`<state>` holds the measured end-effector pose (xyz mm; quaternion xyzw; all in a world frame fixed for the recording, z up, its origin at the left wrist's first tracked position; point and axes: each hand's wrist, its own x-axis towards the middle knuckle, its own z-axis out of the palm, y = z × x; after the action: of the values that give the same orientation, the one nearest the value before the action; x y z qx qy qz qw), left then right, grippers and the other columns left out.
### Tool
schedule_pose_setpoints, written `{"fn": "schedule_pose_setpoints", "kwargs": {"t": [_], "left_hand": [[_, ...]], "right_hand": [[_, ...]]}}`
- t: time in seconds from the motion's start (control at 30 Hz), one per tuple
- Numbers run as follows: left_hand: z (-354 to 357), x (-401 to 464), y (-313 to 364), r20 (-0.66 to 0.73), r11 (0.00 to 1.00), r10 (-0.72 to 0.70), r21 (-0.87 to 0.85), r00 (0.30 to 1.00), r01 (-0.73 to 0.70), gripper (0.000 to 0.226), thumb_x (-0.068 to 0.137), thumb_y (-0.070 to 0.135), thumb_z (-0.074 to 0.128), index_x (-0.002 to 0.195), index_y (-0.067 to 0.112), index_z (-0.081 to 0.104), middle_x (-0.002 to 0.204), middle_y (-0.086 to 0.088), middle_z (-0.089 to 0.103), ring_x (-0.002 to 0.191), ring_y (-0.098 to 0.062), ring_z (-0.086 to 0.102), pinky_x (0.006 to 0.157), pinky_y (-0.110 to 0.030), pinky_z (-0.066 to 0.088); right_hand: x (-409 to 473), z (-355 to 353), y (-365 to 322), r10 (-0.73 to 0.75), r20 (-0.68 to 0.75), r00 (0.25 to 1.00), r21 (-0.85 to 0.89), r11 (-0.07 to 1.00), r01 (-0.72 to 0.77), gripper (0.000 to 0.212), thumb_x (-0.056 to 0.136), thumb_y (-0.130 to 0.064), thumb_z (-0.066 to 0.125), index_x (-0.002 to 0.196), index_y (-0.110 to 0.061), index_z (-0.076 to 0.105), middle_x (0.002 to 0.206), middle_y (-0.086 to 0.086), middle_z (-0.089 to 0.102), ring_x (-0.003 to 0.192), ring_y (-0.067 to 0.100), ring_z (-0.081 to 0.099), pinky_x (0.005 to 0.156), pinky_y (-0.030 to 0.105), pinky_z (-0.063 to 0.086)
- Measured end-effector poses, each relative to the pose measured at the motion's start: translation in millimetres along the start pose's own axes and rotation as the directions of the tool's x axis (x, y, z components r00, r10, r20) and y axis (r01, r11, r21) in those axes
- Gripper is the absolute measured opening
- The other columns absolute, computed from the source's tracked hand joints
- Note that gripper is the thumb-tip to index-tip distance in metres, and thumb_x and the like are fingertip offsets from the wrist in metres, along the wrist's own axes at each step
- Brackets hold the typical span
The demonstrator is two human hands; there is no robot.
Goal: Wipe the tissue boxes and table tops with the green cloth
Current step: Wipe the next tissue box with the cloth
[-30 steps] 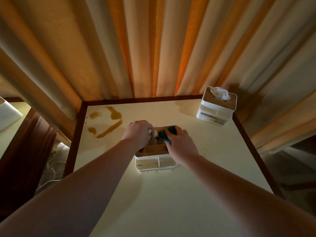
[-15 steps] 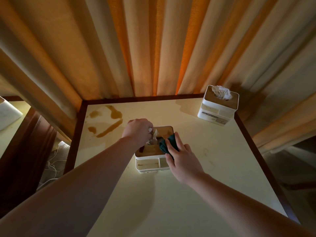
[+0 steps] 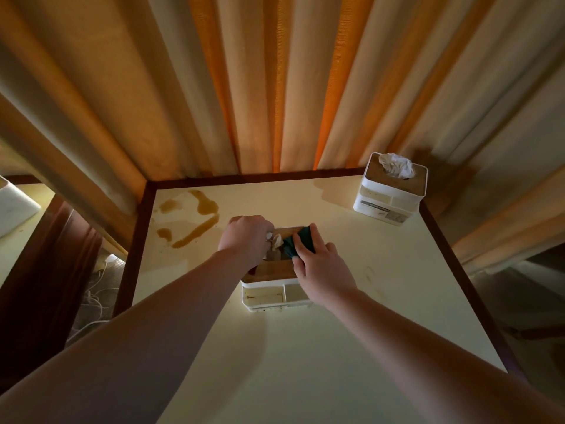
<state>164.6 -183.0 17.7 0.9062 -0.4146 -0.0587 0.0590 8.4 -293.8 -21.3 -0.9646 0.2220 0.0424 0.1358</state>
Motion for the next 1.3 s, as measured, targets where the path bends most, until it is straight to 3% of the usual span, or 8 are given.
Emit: {"fn": "schedule_pose_setpoints", "kwargs": {"t": [0.17,0.33,0.5,0.7,0.87,1.07,1.3], "left_hand": [[-1,1,-1,0.014,1.0,0.006,-0.005,1.0,-0.006,0.01,0.092,0.027,0.07,0.1,0.027,0.076,0.1,0.004,0.071,0.092,-0.021,0.064,0.079,-0.033,0.052],[-1,0,-1,0.012,1.0,0.001,-0.023,1.0,-0.001,0.009,0.091,0.026,0.071,0.097,0.028,0.076,0.1,0.004,0.071,0.091,-0.02,0.063,0.08,-0.034,0.054],[1,-1,-1,-0.01,1.0,-0.011,-0.03,1.0,0.011,0.009,0.093,0.029,0.072,0.101,0.029,0.077,0.103,0.006,0.072,0.094,-0.019,0.061,0.087,-0.033,0.049],[-1,-2,1,-0.033,1.0,-0.018,0.001,0.999,0.018,0.016,0.096,0.029,0.07,0.111,0.028,0.075,0.11,0.005,0.072,0.099,-0.018,0.063,0.093,-0.032,0.049],[-2,-2,0,-0.025,1.0,-0.014,0.004,1.0,0.014,0.015,0.094,0.03,0.07,0.108,0.028,0.076,0.11,0.006,0.072,0.099,-0.019,0.063,0.086,-0.032,0.048],[-1,-3,1,-0.022,1.0,-0.021,-0.005,1.0,0.021,0.016,0.094,0.031,0.07,0.109,0.028,0.076,0.107,0.006,0.072,0.095,-0.016,0.062,0.084,-0.03,0.051],[0,-3,1,-0.027,0.999,-0.048,-0.025,0.998,0.047,0.018,0.095,0.027,0.069,0.112,0.027,0.076,0.115,0.004,0.072,0.106,-0.021,0.063,0.104,-0.036,0.044]], "right_hand": [[-30,4,2,-0.024,0.025,0.999,-0.023,0.999,0.025,0.056,0.11,-0.049,0.025,0.163,-0.034,0.023,0.174,0.007,-0.002,0.123,0.031,0.047,0.097,0.041,0.054],[0,0,-1,-0.007,-0.001,1.0,-0.068,0.998,0.007,0.057,0.11,-0.048,0.024,0.164,-0.03,0.018,0.173,0.011,0.0,0.126,0.035,0.047,0.097,0.043,0.054],[35,-5,-6,0.003,0.015,1.0,-0.016,1.0,-0.002,0.056,0.11,-0.044,0.026,0.163,-0.033,0.012,0.172,0.01,0.0,0.129,0.038,0.045,0.099,0.046,0.052],[3,-2,-1,-0.01,0.02,1.0,-0.001,1.0,0.01,0.053,0.11,-0.046,0.025,0.163,-0.037,0.021,0.173,0.006,-0.003,0.127,0.034,0.045,0.099,0.045,0.054],[-36,1,1,-0.026,0.058,0.998,-0.001,1.0,0.026,0.054,0.11,-0.045,0.028,0.163,-0.036,0.024,0.174,0.003,-0.007,0.125,0.032,0.044,0.098,0.044,0.053],[1,-5,0,0.006,0.027,1.0,-0.033,0.999,-0.005,0.055,0.111,-0.047,0.025,0.164,-0.033,0.02,0.174,0.008,-0.002,0.129,0.034,0.045,0.099,0.044,0.054],[30,-9,-4,0.014,0.046,0.999,0.015,1.0,-0.015,0.055,0.111,-0.045,0.027,0.164,-0.036,0.014,0.173,0.005,-0.001,0.132,0.036,0.043,0.101,0.046,0.053]]}}
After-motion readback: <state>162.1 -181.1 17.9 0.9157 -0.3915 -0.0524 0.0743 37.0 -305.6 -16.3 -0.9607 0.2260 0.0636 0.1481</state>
